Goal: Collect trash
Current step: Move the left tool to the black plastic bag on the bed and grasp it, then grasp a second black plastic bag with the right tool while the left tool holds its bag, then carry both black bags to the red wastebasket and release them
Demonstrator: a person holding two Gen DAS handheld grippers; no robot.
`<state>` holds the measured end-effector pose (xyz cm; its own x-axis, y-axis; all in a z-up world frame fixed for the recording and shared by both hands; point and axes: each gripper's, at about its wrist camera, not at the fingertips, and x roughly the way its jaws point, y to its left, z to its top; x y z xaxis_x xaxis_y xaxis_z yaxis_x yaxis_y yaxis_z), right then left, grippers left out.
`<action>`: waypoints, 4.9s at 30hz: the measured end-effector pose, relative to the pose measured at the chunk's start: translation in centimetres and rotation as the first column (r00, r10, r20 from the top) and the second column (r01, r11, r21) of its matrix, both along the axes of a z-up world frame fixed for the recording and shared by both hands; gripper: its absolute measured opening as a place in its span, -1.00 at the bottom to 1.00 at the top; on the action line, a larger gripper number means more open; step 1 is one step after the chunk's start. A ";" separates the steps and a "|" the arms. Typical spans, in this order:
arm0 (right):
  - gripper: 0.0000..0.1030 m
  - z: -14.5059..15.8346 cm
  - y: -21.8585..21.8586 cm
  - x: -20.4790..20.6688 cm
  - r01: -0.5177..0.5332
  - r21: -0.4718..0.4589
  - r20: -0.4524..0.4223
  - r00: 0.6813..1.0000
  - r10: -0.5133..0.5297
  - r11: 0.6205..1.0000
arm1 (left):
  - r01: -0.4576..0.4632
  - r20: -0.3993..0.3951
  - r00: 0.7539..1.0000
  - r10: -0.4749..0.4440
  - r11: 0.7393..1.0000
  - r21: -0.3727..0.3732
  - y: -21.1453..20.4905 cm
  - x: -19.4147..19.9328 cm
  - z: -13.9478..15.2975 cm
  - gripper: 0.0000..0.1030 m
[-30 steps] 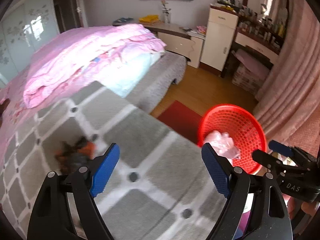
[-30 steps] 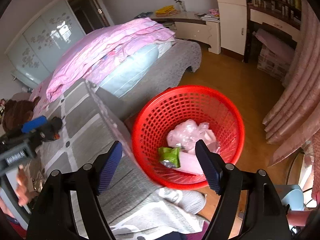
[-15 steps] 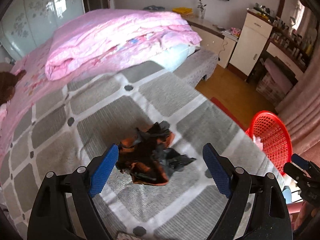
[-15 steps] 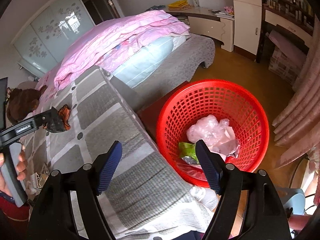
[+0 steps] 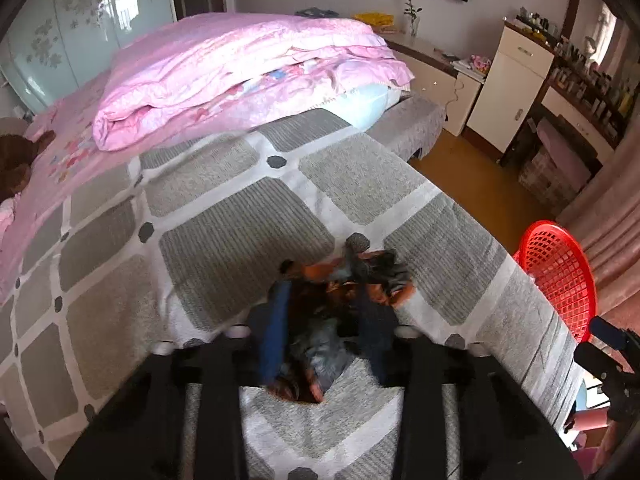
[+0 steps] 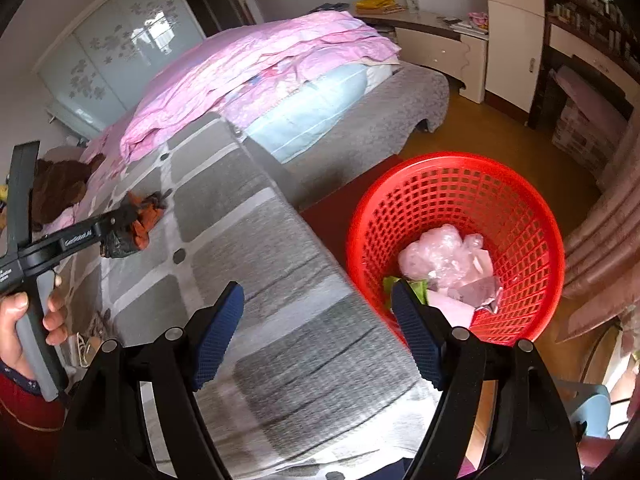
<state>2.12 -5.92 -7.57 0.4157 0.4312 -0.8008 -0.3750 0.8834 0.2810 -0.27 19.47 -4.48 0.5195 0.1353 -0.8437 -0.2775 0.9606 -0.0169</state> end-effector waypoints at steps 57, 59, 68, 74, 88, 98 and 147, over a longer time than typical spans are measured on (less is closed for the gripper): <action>-0.54 3.5 10.4 -13.1 -0.517 0.031 0.075 0.855 0.514 0.855 | -0.119 0.091 0.988 0.123 0.992 -0.050 6.3 -11.2 2.2 0.12; -0.54 3.9 9.1 -11.7 -0.468 0.024 0.089 0.881 0.464 0.883 | -0.112 0.093 0.989 0.117 0.992 -0.056 6.2 -11.1 2.2 0.15; -0.54 4.1 6.5 -7.2 -0.338 0.032 0.091 0.938 0.334 0.941 | -0.063 0.038 0.997 0.064 0.998 -0.023 5.5 -9.1 0.5 0.19; -0.53 3.2 6.4 -5.8 -0.309 0.039 0.062 0.950 0.307 0.950 | -0.008 0.009 1.000 0.008 1.000 -0.007 4.8 -7.7 -0.5 0.19; -0.53 3.0 5.5 -4.0 -0.253 0.060 0.056 0.967 0.249 0.966 | 0.005 0.008 1.000 -0.005 0.999 0.045 3.8 -8.0 -0.1 -0.44; -0.53 4.0 3.7 -2.7 -0.183 0.073 0.089 0.980 0.177 0.980 | 0.021 0.074 0.997 -0.026 0.998 0.063 1.5 -7.9 3.1 -0.44; -0.51 3.4 -14.1 3.2 0.308 0.061 0.095 0.945 -0.312 0.950 | 0.418 0.071 0.906 -0.418 0.908 0.015 -20.0 3.4 2.2 -0.44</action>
<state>5.32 -20.03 -4.16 0.6130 0.3019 -0.7301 -0.1132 0.9481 0.2971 3.14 -0.51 -2.32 0.5870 -0.1077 -0.8024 0.1512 0.9883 -0.0221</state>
